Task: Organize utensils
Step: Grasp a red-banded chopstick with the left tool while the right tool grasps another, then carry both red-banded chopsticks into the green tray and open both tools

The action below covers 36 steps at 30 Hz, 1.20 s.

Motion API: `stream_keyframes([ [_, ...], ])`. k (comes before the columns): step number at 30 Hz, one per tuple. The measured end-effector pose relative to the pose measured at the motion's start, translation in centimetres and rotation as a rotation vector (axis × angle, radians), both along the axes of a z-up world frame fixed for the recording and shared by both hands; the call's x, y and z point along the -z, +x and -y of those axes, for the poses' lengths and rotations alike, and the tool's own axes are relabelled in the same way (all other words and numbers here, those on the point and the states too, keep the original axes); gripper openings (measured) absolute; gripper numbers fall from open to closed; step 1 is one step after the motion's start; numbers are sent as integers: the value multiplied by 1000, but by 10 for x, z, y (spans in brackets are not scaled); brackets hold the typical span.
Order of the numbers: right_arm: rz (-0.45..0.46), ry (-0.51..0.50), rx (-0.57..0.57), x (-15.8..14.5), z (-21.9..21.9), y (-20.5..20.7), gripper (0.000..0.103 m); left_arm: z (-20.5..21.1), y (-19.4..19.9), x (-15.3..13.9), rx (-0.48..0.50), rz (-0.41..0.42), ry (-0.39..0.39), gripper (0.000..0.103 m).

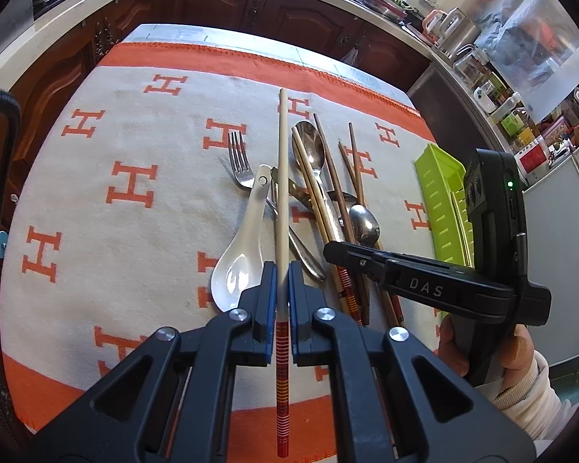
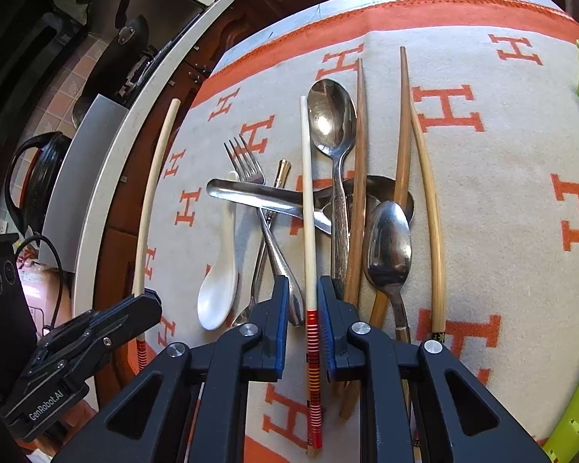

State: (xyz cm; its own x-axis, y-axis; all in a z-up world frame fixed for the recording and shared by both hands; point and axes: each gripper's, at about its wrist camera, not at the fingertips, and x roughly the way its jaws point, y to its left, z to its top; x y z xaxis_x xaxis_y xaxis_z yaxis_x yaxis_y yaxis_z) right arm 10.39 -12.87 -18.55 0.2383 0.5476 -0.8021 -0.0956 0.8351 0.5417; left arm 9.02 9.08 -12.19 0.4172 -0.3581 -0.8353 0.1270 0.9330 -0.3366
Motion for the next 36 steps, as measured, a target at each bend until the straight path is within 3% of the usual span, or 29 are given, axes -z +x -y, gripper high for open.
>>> stream_keyframes([
  [6, 27, -51, -11, -6, 3, -4, 1, 2, 0, 0, 7, -3, 3, 4],
  [11, 41, -91, -37, -9, -4, -8, 2, 4, -1, 0, 13, -6, 6, 4],
  [16, 61, -120, -45, -14, -14, -8, 20, 3, -1, 0, 12, -8, 5, 4],
  [26, 64, -149, -62, -4, -23, -6, 18, -2, -1, 2, 8, -16, -7, 4],
  [33, 65, -99, -59, -6, -16, -5, 17, -2, 0, 3, 10, -17, -8, 4],
  [36, 57, -86, -54, -4, -13, -3, 12, -2, -1, 4, 13, -18, -8, 4],
])
